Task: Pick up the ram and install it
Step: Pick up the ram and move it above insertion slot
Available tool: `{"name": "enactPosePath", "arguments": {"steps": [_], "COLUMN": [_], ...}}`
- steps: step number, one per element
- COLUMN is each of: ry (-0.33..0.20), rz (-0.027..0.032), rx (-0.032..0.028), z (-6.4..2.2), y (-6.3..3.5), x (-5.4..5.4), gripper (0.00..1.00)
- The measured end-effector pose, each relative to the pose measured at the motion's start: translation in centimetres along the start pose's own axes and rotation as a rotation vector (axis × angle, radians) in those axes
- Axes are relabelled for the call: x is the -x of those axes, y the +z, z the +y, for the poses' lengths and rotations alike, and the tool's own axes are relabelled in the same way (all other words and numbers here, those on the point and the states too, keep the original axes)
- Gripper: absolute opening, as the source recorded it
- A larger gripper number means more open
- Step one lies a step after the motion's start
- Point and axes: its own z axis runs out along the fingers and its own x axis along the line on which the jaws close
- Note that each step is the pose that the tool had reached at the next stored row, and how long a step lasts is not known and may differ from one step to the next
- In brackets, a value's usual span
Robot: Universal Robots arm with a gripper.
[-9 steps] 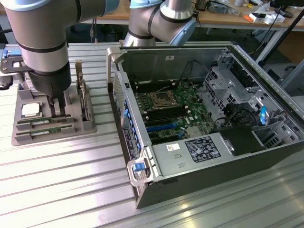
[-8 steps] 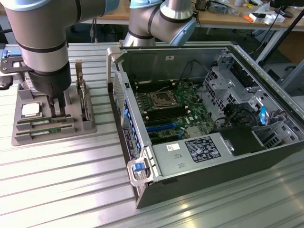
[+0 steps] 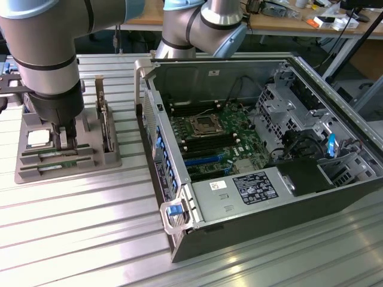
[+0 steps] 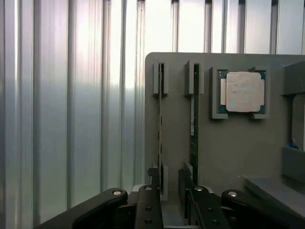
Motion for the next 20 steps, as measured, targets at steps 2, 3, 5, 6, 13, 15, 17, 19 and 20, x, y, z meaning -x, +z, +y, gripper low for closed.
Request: {"name": "enactPosePath", "arguments": {"steps": [2, 3, 5, 6, 13, 15, 17, 19, 20], "ry": [0.0, 0.0, 0.0, 0.0, 0.0, 0.0, 0.0, 0.0, 0.0], "rz": [0.0, 0.0, 0.0, 0.0, -0.0001, 0.0, 0.0001, 0.0001, 0.0001], "rx": [-0.0007, -0.0007, -0.0007, -0.0007, -0.0008, -0.0007, -0.0006, -0.0005, -0.0005], "z": [0.77, 0.89, 1.33, 1.41, 2.43, 2.46, 2.45, 2.46, 2.47], "y": [0.16, 0.35, 0.73, 0.83, 2.35, 2.92, 3.11, 3.23, 3.23], "x": [0.0, 0.0, -0.1, -0.1, -0.3, -0.3, -0.4, -0.4, -0.4], "gripper": [0.3, 0.3, 0.3, 0.3, 0.3, 0.3, 0.3, 0.3, 0.3]}}
